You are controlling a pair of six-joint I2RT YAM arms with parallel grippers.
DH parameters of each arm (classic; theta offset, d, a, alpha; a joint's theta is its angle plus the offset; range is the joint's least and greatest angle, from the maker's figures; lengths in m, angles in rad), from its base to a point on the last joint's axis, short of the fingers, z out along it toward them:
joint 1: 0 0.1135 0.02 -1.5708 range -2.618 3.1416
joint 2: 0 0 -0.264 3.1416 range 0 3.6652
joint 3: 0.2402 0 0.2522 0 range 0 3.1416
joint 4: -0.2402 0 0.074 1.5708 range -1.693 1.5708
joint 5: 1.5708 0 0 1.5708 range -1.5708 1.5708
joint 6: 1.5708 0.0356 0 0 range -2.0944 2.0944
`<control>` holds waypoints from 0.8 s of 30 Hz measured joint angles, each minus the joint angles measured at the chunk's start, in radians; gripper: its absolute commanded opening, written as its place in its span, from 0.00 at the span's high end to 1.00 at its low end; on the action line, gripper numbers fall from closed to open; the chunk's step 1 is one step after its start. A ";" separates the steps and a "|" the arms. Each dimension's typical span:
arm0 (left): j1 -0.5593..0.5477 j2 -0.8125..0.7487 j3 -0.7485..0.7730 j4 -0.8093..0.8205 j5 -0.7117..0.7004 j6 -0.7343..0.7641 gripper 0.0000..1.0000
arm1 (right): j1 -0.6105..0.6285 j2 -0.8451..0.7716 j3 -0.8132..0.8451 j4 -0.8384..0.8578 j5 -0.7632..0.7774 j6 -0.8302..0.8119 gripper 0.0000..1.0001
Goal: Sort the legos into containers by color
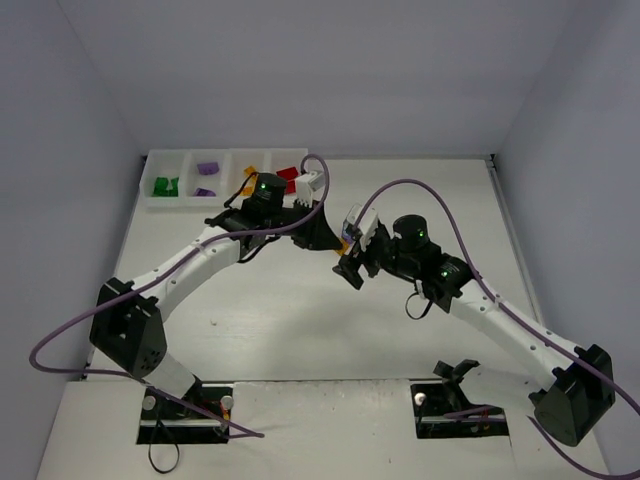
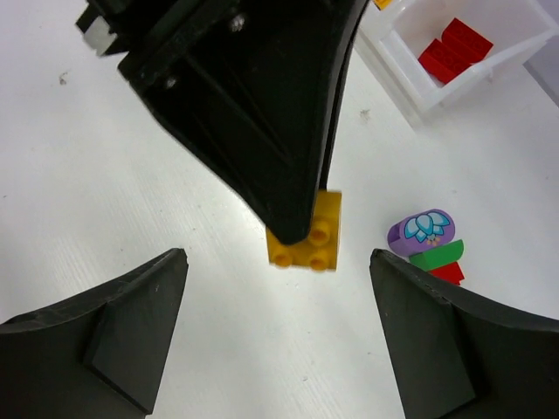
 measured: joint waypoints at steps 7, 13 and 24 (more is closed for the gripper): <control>0.163 0.019 0.000 -0.005 -0.029 0.037 1.00 | -0.006 0.000 0.000 0.002 0.119 0.082 0.00; 0.379 0.081 0.075 -0.015 -0.227 0.084 1.00 | -0.035 0.000 -0.002 0.002 0.276 0.263 0.00; 0.533 0.524 0.470 0.050 -0.521 0.091 0.99 | -0.040 0.043 -0.025 0.004 0.470 0.542 0.14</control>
